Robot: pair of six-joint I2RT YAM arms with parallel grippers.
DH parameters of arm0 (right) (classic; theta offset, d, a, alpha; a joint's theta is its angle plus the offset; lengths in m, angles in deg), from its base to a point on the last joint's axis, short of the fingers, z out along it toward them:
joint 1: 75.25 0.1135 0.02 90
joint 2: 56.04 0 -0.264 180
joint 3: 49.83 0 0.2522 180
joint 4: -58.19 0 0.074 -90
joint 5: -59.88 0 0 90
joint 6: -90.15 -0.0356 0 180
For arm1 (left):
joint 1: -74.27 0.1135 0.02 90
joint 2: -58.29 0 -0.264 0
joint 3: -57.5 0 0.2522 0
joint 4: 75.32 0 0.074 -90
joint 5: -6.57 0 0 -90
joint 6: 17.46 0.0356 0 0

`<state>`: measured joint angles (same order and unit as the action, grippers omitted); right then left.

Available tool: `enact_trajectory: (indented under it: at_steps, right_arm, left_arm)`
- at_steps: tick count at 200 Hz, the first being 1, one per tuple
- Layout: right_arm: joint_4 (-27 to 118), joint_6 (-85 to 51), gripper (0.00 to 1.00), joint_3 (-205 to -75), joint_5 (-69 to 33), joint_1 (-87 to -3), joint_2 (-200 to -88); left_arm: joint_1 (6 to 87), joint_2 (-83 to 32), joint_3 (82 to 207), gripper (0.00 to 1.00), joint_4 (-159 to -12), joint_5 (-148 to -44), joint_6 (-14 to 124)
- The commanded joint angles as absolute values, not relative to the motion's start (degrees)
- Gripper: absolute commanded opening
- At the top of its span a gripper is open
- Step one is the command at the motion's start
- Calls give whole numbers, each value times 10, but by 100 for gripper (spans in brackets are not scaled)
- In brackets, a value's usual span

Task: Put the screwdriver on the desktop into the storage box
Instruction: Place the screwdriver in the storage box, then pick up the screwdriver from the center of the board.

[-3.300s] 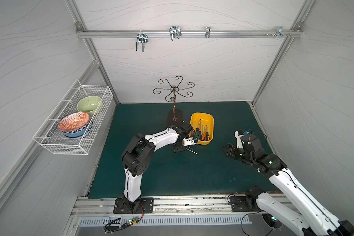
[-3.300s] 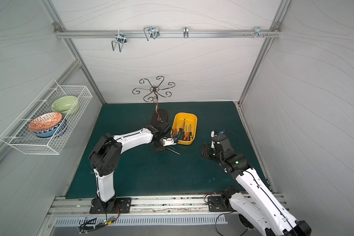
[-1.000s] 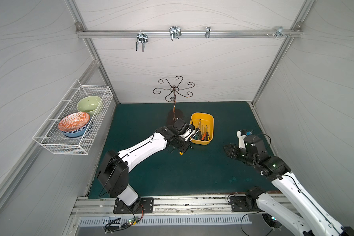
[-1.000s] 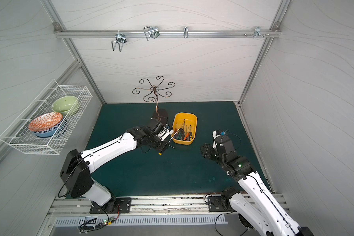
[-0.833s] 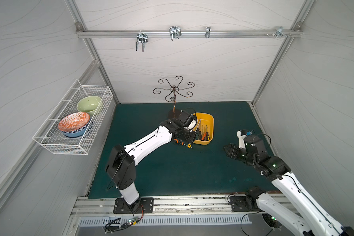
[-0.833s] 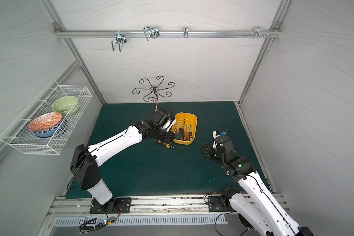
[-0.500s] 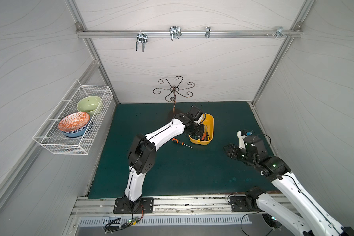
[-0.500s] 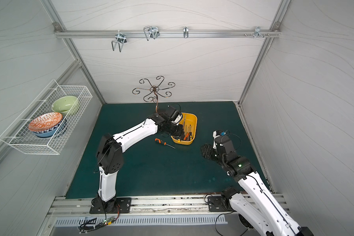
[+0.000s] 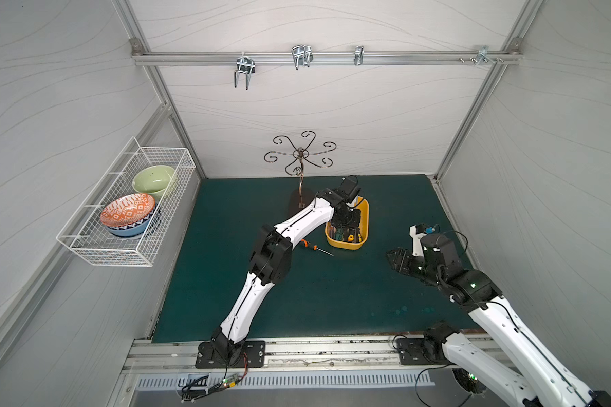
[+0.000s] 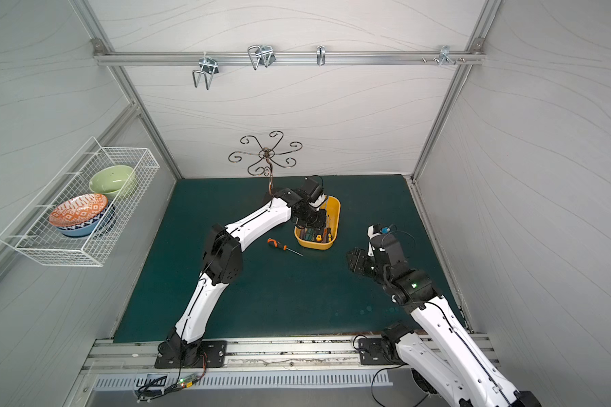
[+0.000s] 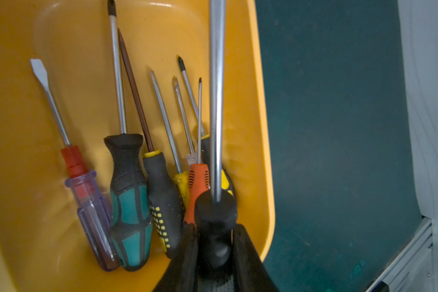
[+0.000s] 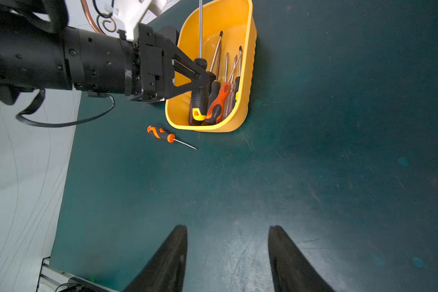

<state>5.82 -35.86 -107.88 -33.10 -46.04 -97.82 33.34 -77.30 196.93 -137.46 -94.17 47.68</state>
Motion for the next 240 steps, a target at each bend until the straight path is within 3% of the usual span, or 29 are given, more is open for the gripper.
enact_trajectory:
  at_steps: [1, 13, 47, 76, 114, 149, 174, 192, 240]
  right_arm:
    - [54, -354, 55, -1080, -338, -464, -978]
    - [56, -354, 55, -1080, -337, -464, -979]
    - [54, -354, 55, -1081, -336, -463, -980]
    - [50, -354, 55, -1085, -339, -464, -979]
    - [46, -354, 55, -1088, -339, -463, -976]
    - [47, -355, 55, -1086, -338, -464, -972]
    - [48, -356, 55, -1083, -335, -464, -968]
    - [46, -355, 55, -1083, -335, -464, -965]
    - [40, -353, 55, -1085, -336, -465, -963]
  left_arm:
    - [332, -791, 2003, 0, -1412, -917, 500]
    - [332, -797, 2008, 0, -1420, -909, 513]
    - [331, -802, 2020, 45, -1427, -906, 537]
    - [331, -785, 2022, 66, -1419, -900, 558]
    - [331, -671, 1935, 69, -1357, -867, 601]
    - [335, -481, 1684, 66, -1198, -871, 732]
    - [353, -364, 1498, 65, -1104, -974, 908]
    - [367, -335, 1449, 66, -1157, -1011, 1026]
    - [397, -414, 1486, 65, -1350, -963, 1175]
